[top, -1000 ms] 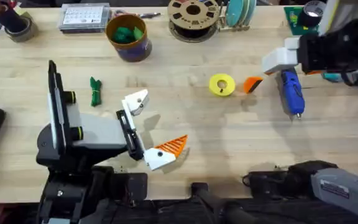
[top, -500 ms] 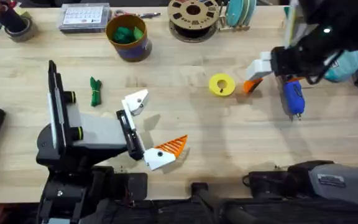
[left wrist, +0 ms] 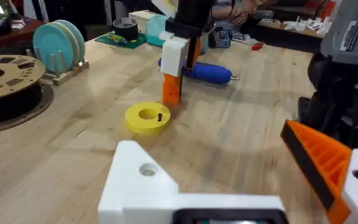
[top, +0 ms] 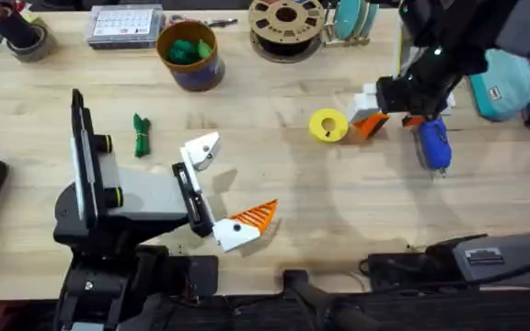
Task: Pick up the gripper from the table and insert it into the empty holder that is missing its gripper. Then pick up a screw, insert it into the mounting hole, and use the screwdriver to tighten it. Finally, clean up the table by picking up the vegetable and placing it into the bucket.
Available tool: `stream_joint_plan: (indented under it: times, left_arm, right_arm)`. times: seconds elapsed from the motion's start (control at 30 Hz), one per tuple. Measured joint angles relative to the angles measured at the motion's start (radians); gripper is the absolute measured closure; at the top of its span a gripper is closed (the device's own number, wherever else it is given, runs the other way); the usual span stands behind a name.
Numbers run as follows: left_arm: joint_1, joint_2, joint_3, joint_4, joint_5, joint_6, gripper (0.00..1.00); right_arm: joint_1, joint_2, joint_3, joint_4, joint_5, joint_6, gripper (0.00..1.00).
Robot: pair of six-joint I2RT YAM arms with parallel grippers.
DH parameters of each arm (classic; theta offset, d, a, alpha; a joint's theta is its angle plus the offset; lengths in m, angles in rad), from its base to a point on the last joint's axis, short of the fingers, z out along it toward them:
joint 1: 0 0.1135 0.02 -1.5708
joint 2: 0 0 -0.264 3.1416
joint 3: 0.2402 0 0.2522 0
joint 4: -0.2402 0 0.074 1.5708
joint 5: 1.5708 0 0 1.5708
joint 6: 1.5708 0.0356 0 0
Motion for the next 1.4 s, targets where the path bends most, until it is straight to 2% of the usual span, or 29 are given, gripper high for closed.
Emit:
stream_joint_plan:
  times: [0.17,0.5,0.57,0.7,0.8,0.83,0.9,0.93,1.4]
  left_arm:
    - [0.0,0.0,0.0,0.0,0.0,0.0,0.015]
    - [0.0,0.0,0.0,0.0,0.0,0.0,0.015]
    - [0.0,0.0,0.0,0.0,0.0,0.0,0.016]
    - [0.0,0.0,0.0,0.0,0.0,0.0,0.015]
    - [0.0,0.0,0.0,0.0,0.0,0.0,0.015]
    - [0.0,0.0,0.0,0.0,0.0,0.0,0.015]
    - [0.0,0.0,0.0,0.0,0.0,0.0,0.015]
    - [0.0,0.0,0.0,0.0,0.0,0.0,0.015]
    - [0.0,0.0,0.0,0.0,0.0,0.0,0.015]
  right_arm:
    - [-0.004,0.005,-0.031,0.028,0.0,0.007,0.013]
    - [-0.011,0.005,-0.049,0.063,0.0,0.011,0.18]
    - [-0.011,0.005,-0.049,0.068,0.0,0.01,0.27]
    - [-0.011,0.005,-0.049,0.078,-0.002,0.014,0.598]
    - [-0.011,0.005,-0.049,0.092,-0.003,0.014,0.676]
    - [-0.011,0.005,-0.049,0.095,-0.004,0.016,0.75]
    - [-0.011,0.005,-0.049,0.099,-0.003,0.018,0.96]
    - [-0.011,0.005,-0.049,0.099,-0.003,0.018,0.984]
    - [-0.011,-0.02,-0.046,0.056,-0.004,0.018,0.99]
